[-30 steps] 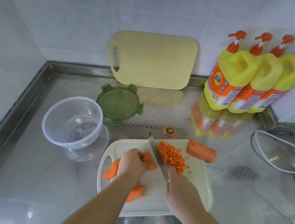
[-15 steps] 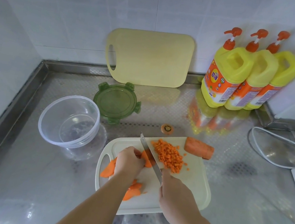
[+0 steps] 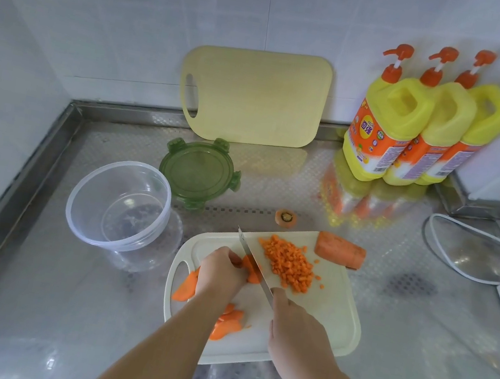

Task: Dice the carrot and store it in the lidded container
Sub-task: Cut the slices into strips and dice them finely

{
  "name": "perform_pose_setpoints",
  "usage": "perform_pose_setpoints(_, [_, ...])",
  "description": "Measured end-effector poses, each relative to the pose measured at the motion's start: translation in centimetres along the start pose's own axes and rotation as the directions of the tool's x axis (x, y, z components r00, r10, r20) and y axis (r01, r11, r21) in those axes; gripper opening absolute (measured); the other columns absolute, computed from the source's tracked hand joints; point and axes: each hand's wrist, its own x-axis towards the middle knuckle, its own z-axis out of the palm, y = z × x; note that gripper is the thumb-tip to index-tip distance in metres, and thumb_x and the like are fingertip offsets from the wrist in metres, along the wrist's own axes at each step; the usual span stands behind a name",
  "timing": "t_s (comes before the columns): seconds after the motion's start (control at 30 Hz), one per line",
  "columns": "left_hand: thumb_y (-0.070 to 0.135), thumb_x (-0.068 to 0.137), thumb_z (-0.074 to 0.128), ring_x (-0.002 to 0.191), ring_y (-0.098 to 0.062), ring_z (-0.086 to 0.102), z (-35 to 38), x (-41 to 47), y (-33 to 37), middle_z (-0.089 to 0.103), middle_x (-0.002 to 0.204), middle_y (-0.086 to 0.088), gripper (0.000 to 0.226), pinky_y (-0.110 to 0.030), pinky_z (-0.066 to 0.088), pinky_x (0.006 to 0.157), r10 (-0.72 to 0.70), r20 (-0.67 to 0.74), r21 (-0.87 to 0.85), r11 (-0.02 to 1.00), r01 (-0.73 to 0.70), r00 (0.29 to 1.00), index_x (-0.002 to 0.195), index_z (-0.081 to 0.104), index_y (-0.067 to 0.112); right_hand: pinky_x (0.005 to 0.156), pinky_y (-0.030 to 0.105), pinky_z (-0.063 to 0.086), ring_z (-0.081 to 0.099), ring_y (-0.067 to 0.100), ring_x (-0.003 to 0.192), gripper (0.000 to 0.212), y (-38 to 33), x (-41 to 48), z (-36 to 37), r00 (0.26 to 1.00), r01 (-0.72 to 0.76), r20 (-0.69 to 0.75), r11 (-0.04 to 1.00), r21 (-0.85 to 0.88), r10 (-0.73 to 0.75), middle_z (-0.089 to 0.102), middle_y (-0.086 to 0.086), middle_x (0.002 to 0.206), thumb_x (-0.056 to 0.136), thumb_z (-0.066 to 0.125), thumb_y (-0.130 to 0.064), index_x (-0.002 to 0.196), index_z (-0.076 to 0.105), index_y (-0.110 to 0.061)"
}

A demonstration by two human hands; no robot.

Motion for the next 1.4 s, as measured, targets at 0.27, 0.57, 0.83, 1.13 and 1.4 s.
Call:
perform_pose_setpoints(0.27, [0.014, 0.079, 0.064, 0.081, -0.023, 0.064, 0.0, 0.3, -0.3, 0.069, 0.083, -0.005, 0.011, -0.027, 0.046, 0.064, 0.012, 0.014, 0.006, 1.000, -0.012, 1.000, 0.083, 0.056, 0.020, 0.065, 0.025, 0.036, 0.052, 0.015, 0.079, 0.036, 0.8, 0.4, -0.6, 0.997, -0.011, -0.078, 0.999, 0.039, 0.014, 0.045, -0.008, 0.083, 0.101, 0.030, -0.019, 0.137, 0.028, -0.022])
perform_pose_setpoints(0.57, [0.021, 0.090, 0.061, 0.074, -0.011, 0.060, -2.9, 0.6, 0.9, 0.058, 0.082, 0.011, 0.017, -0.025, 0.047, 0.069, 0.205, -0.132, -0.032, 0.977, -0.211, 0.970, 0.106, 0.063, 0.018, 0.047, 0.024, 0.026, 0.055, 0.023, 0.076, 0.039, 2.4, 0.0, -2.5, 0.987, 0.015, -0.155, 0.990, -0.142, -0.038, 0.045, -0.005, 0.126, 0.096, 0.039, -0.016, 0.134, 0.032, -0.024])
perform_pose_setpoints(0.83, [0.007, 0.087, 0.049, 0.097, -0.016, 0.059, -3.6, -1.5, 9.0, 0.067, 0.104, -0.001, 0.030, -0.023, 0.042, 0.083, 0.437, 0.606, 0.409, 0.545, -0.731, 0.665, 0.099, 0.073, 0.019, 0.053, 0.021, -0.010, 0.016, 0.017, 0.024, 0.056, 4.7, -0.6, -3.9, 0.963, 0.097, -0.199, 0.922, -0.376, -0.182, 0.048, 0.001, 0.061, 0.020, 0.077, -0.001, 0.072, 0.061, -0.015])
perform_pose_setpoints(1.13, [0.004, 0.085, 0.044, 0.105, -0.016, 0.058, 1.1, 0.6, 8.6, 0.068, 0.112, 0.002, 0.036, -0.022, 0.042, 0.082, 0.294, 0.682, 0.472, 0.522, -0.710, 0.669, 0.099, 0.073, 0.022, 0.047, 0.022, 0.001, 0.006, 0.012, 0.031, 0.053, 4.7, -2.0, -3.9, 0.946, 0.127, -0.230, 0.913, -0.387, -0.229, 0.056, -0.001, 0.063, 0.017, 0.064, -0.004, 0.068, 0.063, -0.018])
perform_pose_setpoints(1.4, [-0.003, 0.082, 0.040, 0.076, -0.007, 0.050, 0.6, 1.5, 8.6, 0.059, 0.079, 0.009, 0.038, -0.016, 0.038, 0.062, 0.345, 0.600, 0.375, 0.676, -0.634, 0.722, 0.089, 0.073, 0.017, 0.056, 0.025, -0.012, -0.017, 0.011, 0.057, 0.045, 4.9, -1.7, -3.9, 0.908, 0.154, -0.301, 0.899, -0.410, -0.293, 0.050, -0.002, 0.059, 0.026, 0.046, -0.007, 0.067, 0.062, -0.018])
